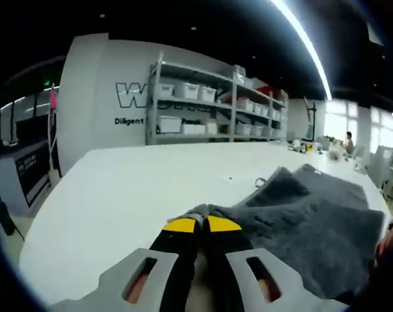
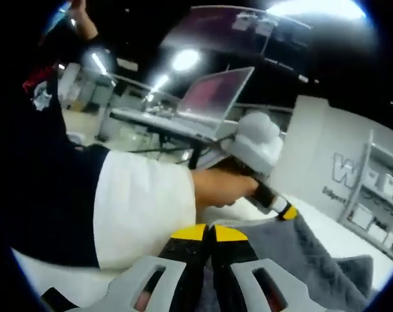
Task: Open the folded towel by lifting each exposed corner and separating the folded layers until the towel lies flat within the target outline without major curled edges
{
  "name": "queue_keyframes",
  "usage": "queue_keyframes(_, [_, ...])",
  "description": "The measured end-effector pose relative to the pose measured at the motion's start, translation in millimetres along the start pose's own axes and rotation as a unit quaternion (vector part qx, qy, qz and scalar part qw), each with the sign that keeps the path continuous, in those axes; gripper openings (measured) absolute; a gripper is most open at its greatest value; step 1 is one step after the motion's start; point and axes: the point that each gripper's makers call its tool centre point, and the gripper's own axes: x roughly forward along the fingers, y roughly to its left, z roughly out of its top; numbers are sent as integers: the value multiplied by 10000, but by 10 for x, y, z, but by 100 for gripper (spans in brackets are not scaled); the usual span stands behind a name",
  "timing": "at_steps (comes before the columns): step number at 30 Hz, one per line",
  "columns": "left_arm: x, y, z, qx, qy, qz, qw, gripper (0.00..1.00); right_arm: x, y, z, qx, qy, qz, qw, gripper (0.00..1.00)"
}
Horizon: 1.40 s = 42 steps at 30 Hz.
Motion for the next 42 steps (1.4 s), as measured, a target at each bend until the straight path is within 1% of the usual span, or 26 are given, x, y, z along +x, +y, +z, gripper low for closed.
queue_keyframes(3, [-10,63,-14,47,26,50,10000,4,-1,5,27,102,-25,14,9999,0])
queue_keyframes(5, [-53,97,-45,505,129,115,9986,4,-29,7,40,127,-59,19,9999,0])
queue_keyframes(7, [-112,117,-93,865,289,178,9957,4,-43,49,74,221,-101,71,9997,0])
queue_keyframes(8, [-129,132,-99,926,313,205,9950,4,-38,70,90,265,-110,108,9995,0])
queue_keyframes(11, [-208,216,-67,757,212,281,9965,4,-8,107,128,270,-150,127,9994,0])
queue_keyframes(14, [-243,265,-58,710,179,313,9968,4,11,150,153,363,-188,165,9990,0])
queue_keyframes(19, [-282,346,-121,742,263,383,9962,4,52,171,160,485,-209,197,9984,0])
queue_keyframes(24, [-314,390,-205,753,461,443,9951,5,75,197,182,744,-222,252,9967,0])
queue_keyframes(28, [-360,437,-224,781,514,477,9945,6,84,240,191,734,-219,281,9967,0])
queue_keyframes(31, [-389,470,-212,690,492,404,9956,7,81,282,230,655,-278,307,9970,0])
queue_keyframes(35, [-419,554,-246,791,632,563,9933,8,86,314,247,511,-303,296,9978,0])
queue_keyframes(37, [-413,585,-235,805,630,592,9930,8,94,304,259,522,-321,293,9977,0])
queue_keyframes(39, [-413,603,-222,852,619,637,9924,8,106,295,270,564,-341,297,9974,0])
queue_keyframes(41, [-413,618,-215,910,626,683,9915,8,133,283,283,770,-367,336,9958,0])
queue_keyframes(42, [-416,622,-207,1027,636,717,9901,7,145,285,296,825,-399,377,9951,0])
